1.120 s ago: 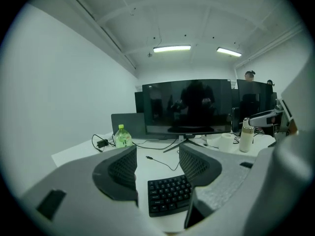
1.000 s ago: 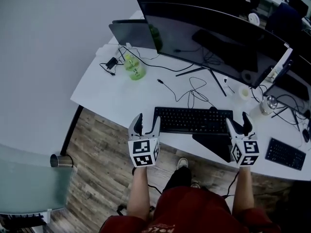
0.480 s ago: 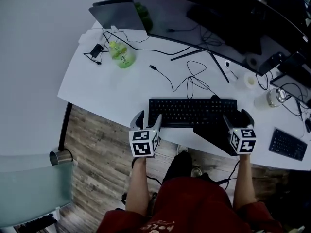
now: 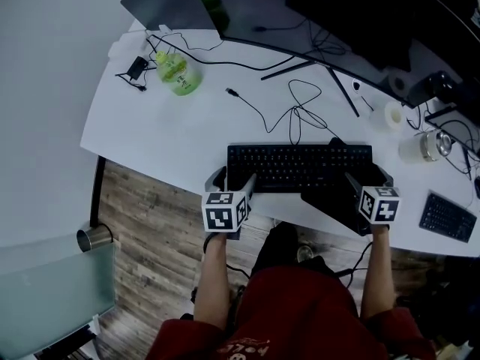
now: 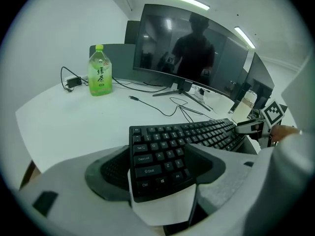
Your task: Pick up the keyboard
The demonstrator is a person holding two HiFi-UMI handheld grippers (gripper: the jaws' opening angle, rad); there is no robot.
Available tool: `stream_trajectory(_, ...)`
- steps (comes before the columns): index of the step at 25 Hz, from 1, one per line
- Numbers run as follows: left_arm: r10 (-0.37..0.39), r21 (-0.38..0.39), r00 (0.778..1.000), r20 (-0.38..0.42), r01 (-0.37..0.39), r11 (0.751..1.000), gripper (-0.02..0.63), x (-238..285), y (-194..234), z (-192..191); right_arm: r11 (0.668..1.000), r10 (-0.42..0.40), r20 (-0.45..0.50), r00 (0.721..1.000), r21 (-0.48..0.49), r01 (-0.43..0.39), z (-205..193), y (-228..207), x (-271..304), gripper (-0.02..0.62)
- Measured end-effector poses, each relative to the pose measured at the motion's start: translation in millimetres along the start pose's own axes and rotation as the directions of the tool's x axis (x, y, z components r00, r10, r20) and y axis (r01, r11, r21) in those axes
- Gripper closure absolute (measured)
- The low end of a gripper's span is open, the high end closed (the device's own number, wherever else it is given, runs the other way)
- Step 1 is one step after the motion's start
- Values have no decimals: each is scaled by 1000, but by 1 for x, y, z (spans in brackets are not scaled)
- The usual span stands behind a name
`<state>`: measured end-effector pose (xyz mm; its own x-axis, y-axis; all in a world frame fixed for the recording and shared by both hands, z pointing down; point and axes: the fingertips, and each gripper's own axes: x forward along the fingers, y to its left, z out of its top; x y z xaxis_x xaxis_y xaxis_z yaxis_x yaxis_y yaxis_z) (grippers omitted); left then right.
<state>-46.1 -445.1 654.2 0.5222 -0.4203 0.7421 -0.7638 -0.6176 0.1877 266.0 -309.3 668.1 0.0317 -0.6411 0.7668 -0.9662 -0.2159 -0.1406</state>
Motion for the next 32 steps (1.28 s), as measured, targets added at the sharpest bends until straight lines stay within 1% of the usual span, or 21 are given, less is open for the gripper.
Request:
stream_trajectory(3,-6,-2,1000,-30,6,1000,279,5,2,-4,1000,-9,-18,1000,9,9,-3,-2,5,198)
stream_trajectory(6,-5,-19,998,-69,3,1000,279,10,6,-11,1000,2,-45,999,28,-1,-9,-3,10,198)
stream_trajectory(12,-50,-94,982,-180,34,995,276,17,9,-23,993,52,-117,992,110,-39,-13,-4,15,193)
stream_trajectory(16,-81,-96,967,-243,59,994,276,20,10,-24,991,81,-157,984,121,-62,-15,-3,18,190)
stream_trajectory(22,-61,-82,947,-316,37,996,276,21,9,-25,991,85,-173,981,118,-65,-14,-5,18,191)
stream_trajectory(24,-58,-79,947,-317,35,996,276,21,9,-24,992,82,-177,981,113,-63,-14,-6,18,191)
stream_trajectory(32,-26,-49,970,-243,15,999,276,14,8,-19,992,79,-155,985,112,-62,-18,-4,12,192)
